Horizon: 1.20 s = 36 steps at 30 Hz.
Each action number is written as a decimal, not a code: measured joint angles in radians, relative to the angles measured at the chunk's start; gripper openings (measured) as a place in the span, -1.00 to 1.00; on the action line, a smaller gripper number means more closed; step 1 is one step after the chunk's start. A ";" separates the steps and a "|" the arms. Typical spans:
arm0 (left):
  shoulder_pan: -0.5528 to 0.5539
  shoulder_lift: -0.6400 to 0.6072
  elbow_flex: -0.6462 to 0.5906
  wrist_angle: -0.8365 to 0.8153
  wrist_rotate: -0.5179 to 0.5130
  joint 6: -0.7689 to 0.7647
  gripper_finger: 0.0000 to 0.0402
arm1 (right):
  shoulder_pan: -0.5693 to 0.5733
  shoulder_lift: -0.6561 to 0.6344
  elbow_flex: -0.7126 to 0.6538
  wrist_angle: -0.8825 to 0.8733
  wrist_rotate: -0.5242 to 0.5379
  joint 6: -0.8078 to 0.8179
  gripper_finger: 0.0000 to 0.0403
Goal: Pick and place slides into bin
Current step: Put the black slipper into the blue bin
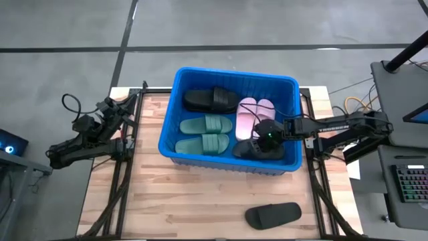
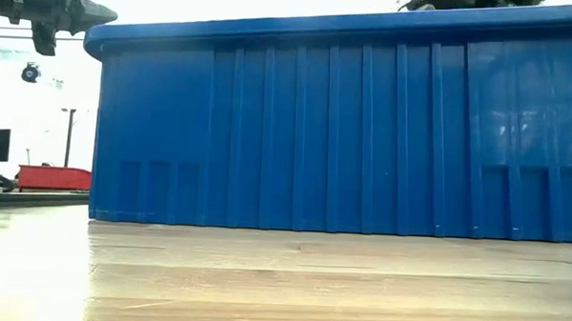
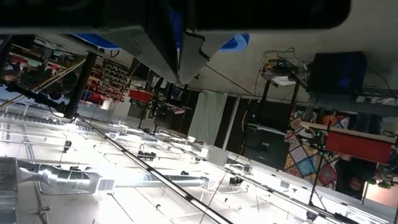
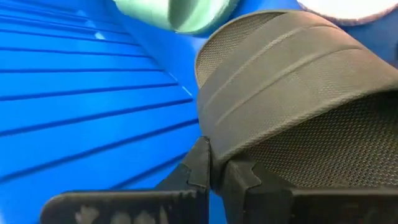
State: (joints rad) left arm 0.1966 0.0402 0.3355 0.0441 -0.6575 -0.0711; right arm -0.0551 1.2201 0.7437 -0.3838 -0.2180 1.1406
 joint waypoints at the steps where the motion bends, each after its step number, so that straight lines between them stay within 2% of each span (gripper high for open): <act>1: 0.000 0.000 0.000 0.000 -0.001 0.000 -0.99 | 0.000 0.000 -0.015 0.015 -0.002 0.002 -0.95; 10: 0.000 0.000 0.000 0.000 -0.007 0.000 -0.99 | -0.005 0.005 -0.123 0.070 -0.048 0.017 -0.95; 16: 0.000 0.000 0.000 0.000 -0.011 0.000 -0.99 | -0.005 0.009 -0.158 0.201 -0.054 0.010 -0.95; 27: 0.000 0.000 0.000 0.000 -0.031 0.000 -0.99 | -0.004 0.008 -0.198 0.206 -0.055 0.079 -0.94; 31: 0.000 0.000 0.000 0.000 -0.032 0.000 -0.99 | -0.004 0.008 -0.189 0.204 -0.057 0.084 -0.83; 36: 0.000 0.000 0.000 0.000 -0.032 0.000 -0.99 | -0.005 0.008 -0.184 0.200 -0.060 0.124 -0.54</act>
State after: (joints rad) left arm 0.1967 0.0402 0.3351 0.0441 -0.6892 -0.0708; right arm -0.0597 1.2285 0.5600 -0.1841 -0.2781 1.2647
